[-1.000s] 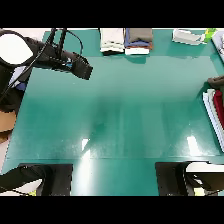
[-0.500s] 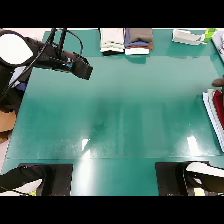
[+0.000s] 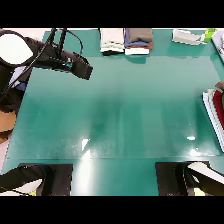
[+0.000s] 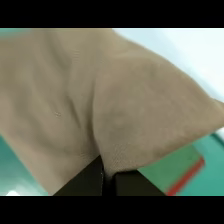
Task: Fold the shirts.
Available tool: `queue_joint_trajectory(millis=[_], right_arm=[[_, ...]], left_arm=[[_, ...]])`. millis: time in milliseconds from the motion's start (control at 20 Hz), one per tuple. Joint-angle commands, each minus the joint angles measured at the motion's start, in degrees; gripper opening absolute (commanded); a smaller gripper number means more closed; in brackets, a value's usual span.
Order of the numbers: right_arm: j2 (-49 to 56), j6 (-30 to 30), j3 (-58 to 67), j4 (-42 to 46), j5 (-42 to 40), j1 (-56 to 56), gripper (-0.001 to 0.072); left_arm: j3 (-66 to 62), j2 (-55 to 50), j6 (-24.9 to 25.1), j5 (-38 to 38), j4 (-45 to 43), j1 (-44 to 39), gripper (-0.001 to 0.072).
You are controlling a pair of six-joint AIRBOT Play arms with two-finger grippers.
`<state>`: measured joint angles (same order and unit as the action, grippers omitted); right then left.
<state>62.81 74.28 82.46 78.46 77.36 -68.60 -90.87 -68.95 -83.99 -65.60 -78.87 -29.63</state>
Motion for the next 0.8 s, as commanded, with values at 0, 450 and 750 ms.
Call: queue_joint_trajectory(millis=[0, 450, 750], right_arm=[[-2.4, -0.8, -8.7, 4.2, 0.1, -3.7, 0.0015], [-2.4, -0.2, -3.3, -16.3, -7.4, 7.1, 0.0532], [-0.9, -0.2, -1.0, -20.8, -9.2, 45.0, 0.0532]], left_arm=[[0.0, 0.0, 0.0, 0.0, 0.0, 0.0, 0.0026], [0.0, 0.0, 0.0, 0.1, 0.0, 0.0, 0.0026], [0.0, 0.0, 0.0, 0.3, -0.3, 0.0, 0.0026]])
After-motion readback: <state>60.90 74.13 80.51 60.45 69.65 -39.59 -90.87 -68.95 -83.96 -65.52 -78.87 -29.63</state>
